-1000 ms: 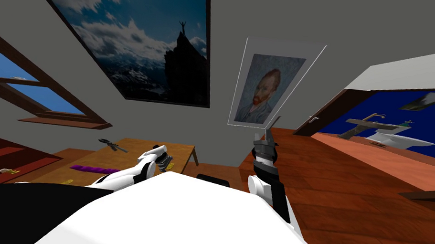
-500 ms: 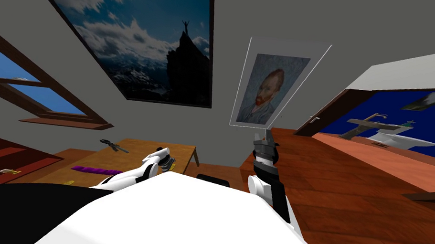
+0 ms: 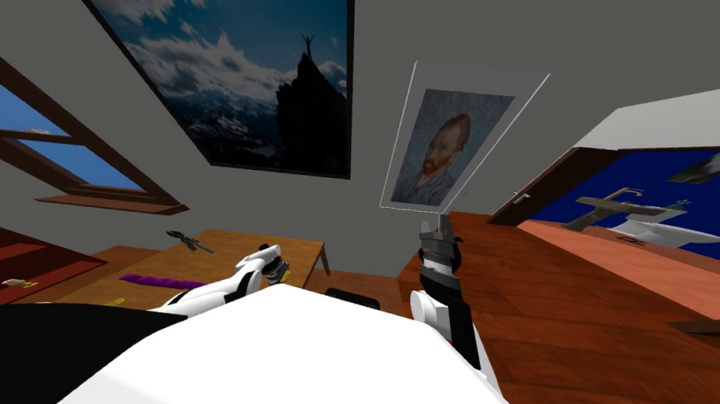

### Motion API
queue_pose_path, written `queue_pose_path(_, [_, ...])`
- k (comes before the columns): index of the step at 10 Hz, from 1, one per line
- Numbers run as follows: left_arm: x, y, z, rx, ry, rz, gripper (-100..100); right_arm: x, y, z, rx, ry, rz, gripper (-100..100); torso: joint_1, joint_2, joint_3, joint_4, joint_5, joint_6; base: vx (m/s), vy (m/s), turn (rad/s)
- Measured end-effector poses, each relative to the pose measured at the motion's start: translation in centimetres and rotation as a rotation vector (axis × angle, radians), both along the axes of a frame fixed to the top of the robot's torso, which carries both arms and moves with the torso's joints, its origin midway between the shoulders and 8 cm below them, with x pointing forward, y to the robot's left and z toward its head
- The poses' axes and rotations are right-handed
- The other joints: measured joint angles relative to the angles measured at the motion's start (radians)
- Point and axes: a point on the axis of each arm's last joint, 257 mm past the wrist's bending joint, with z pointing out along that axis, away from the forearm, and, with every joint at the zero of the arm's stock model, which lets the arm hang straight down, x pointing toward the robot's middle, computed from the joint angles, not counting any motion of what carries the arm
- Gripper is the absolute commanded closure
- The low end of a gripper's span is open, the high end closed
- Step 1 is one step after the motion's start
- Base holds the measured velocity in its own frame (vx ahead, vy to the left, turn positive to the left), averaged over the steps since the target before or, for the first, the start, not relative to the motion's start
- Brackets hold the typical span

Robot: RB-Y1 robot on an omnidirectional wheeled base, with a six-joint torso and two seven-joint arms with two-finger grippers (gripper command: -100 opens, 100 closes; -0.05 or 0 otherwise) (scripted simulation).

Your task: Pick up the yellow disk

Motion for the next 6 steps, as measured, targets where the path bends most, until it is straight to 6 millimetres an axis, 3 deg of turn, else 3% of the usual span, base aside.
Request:
queue_pose_path(1, [0.0,0.0,0.0,0.0,0.0,0.0,0,0.0,0.0,0.0,0.0,0.0,0.0,0,0.0,0.0,0.0,0.0,0.0,0.0,0.0,0.0,0.0])
queue_pose_path(2, [0.0,0.0,0.0,0.0,0.0,0.0,100,0.0,0.0,0.0,0.0,0.0,0.0,0,0.0,0.0,0.0,0.0,0.0,0.0,-0.009,-0.03,-0.023])
queue_pose_path(5, [0.6,2.0,2.0,0.005,-0.003,0.0,100,0.0,0.0,0.0,0.0,0.0,0.0,0,-0.005,0.001,0.001,0.0,-0.001,0.0,-0.011,-0.05,0.0])
queue_pose_path(6, [0.6,2.1,2.1,0.004,-0.002,-0.001,0,0.0,0.0,0.0,0.0,0.0,0.0,0,-0.003,0.001,0.0,0.0,-0.001,0.0,-0.001,-0.006,0.0])
